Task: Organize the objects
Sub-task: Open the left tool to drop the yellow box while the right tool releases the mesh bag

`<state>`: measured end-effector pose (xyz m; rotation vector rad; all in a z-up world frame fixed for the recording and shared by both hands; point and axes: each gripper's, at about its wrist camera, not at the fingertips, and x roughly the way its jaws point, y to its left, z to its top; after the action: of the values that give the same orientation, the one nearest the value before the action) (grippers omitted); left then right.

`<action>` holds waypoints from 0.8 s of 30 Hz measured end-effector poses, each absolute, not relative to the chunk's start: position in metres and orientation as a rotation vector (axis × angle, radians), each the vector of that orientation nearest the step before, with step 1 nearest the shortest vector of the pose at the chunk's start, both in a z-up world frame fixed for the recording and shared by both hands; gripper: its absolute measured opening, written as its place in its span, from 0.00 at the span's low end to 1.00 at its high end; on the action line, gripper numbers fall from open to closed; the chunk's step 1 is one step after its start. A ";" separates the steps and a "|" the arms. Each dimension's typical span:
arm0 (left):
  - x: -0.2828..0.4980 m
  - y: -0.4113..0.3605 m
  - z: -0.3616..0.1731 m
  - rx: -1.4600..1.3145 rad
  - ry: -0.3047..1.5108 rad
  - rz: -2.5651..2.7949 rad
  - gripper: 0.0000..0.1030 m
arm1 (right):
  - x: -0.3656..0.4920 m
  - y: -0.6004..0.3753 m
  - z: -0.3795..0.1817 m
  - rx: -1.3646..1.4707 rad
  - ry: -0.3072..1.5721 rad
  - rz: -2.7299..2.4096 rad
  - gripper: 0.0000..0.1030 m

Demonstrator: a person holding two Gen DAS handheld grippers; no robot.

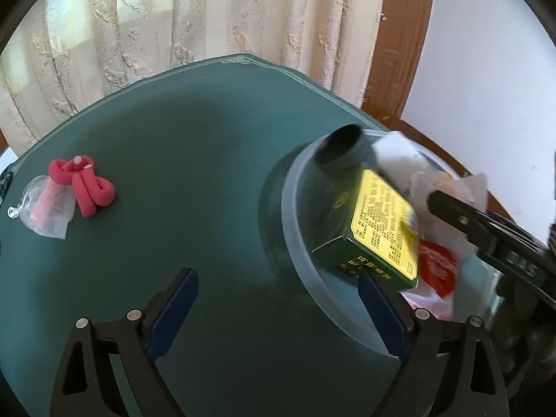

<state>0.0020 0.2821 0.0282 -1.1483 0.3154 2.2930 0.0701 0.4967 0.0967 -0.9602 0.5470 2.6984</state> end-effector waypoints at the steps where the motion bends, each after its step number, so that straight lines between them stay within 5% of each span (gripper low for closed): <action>1: 0.000 0.283 0.027 -1.153 0.322 2.304 0.93 | 0.069 0.498 0.097 -0.962 0.548 2.698 0.73; 24: -0.001 0.246 0.047 -1.123 0.229 2.386 0.93 | 0.082 0.475 0.130 -0.800 0.464 2.742 0.79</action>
<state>-0.0008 0.2464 0.0467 -1.1226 0.2291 2.3865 0.0816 0.4747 0.1298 -0.7999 0.4642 2.7417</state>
